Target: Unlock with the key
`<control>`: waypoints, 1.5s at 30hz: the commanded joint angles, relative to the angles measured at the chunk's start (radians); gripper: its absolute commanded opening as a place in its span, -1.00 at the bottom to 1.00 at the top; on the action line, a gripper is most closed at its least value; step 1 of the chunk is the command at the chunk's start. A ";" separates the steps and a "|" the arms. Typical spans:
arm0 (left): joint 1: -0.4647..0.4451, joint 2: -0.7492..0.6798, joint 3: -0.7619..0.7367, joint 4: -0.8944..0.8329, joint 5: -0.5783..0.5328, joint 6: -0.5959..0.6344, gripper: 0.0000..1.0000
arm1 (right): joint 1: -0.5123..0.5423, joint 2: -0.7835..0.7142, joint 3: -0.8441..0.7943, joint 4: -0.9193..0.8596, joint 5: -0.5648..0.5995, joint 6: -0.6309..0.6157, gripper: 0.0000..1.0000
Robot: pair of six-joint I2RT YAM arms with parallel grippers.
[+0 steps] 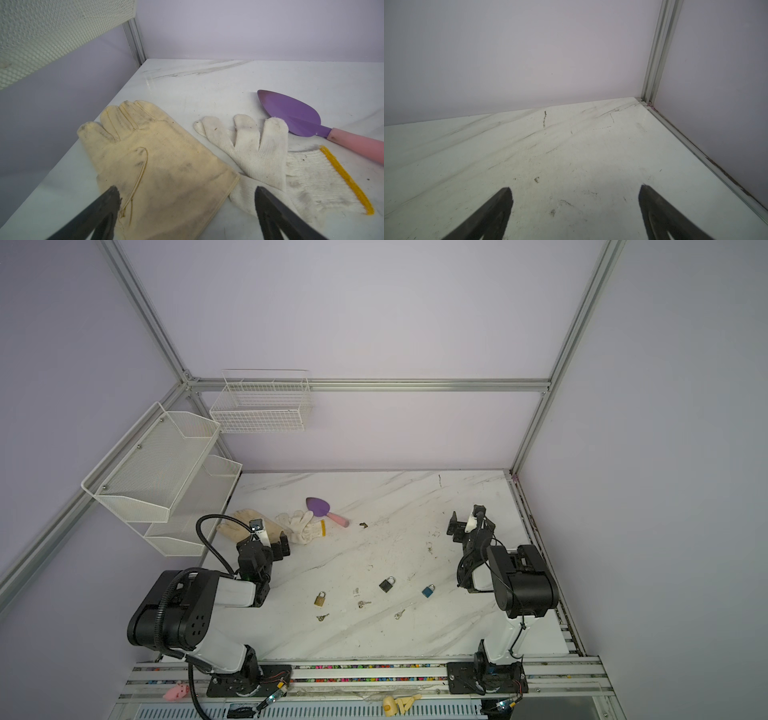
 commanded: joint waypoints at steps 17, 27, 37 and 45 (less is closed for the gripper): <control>0.006 -0.424 -0.026 -0.254 -0.038 -0.114 1.00 | 0.006 -0.280 0.043 -0.253 0.044 0.091 0.95; 0.006 -0.776 0.045 -0.662 -0.017 -0.548 1.00 | 0.004 -0.494 0.097 -0.715 0.048 0.606 0.95; 0.001 -0.759 0.077 -0.776 0.373 -0.738 1.00 | 0.032 -0.485 0.231 -1.051 -0.113 0.608 0.95; -0.206 -0.720 0.150 -0.920 0.431 -0.740 1.00 | 0.223 -0.437 0.372 -1.298 -0.076 0.585 0.95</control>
